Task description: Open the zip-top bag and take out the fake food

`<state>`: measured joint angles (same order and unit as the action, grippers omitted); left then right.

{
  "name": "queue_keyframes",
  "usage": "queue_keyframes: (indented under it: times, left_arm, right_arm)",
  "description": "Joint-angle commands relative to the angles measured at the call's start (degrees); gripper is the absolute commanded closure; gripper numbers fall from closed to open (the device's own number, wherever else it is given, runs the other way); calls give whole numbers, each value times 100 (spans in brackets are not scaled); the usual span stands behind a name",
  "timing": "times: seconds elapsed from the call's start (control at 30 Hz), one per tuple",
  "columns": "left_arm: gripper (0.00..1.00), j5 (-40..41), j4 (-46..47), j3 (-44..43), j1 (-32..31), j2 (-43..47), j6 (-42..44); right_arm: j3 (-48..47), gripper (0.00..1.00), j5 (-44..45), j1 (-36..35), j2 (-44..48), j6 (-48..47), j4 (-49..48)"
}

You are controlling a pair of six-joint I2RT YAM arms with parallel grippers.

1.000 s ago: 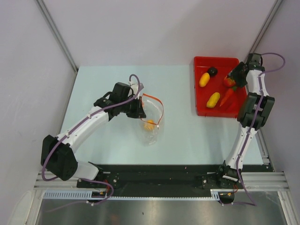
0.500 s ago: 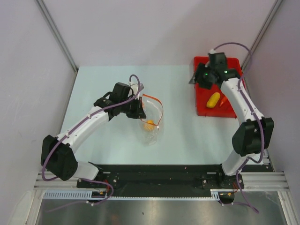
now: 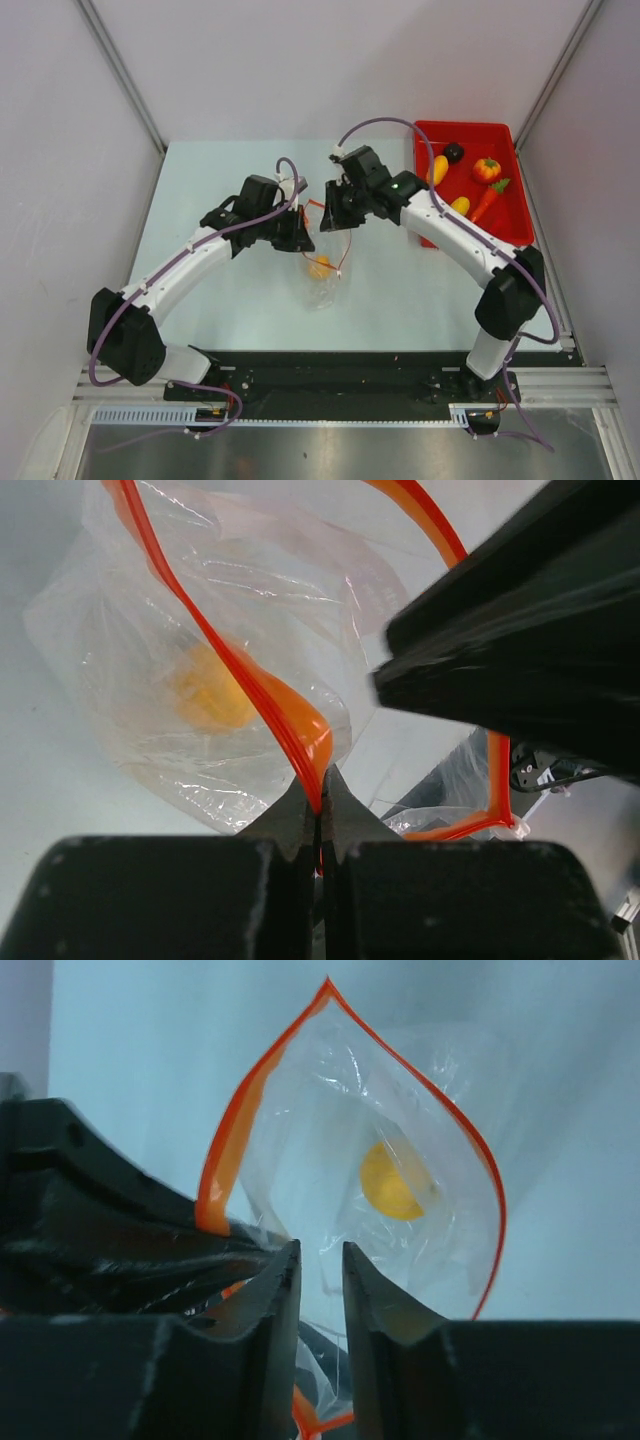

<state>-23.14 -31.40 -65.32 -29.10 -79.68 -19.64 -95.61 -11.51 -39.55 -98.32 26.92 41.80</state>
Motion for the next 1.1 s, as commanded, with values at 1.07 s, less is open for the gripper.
queue_keyframes:
  times: [1.07]
  left_arm:
    - [100,20,442,705,-8,102,-40]
  right_arm:
    - [-107,49,-668,-352,-2261,-257,-594]
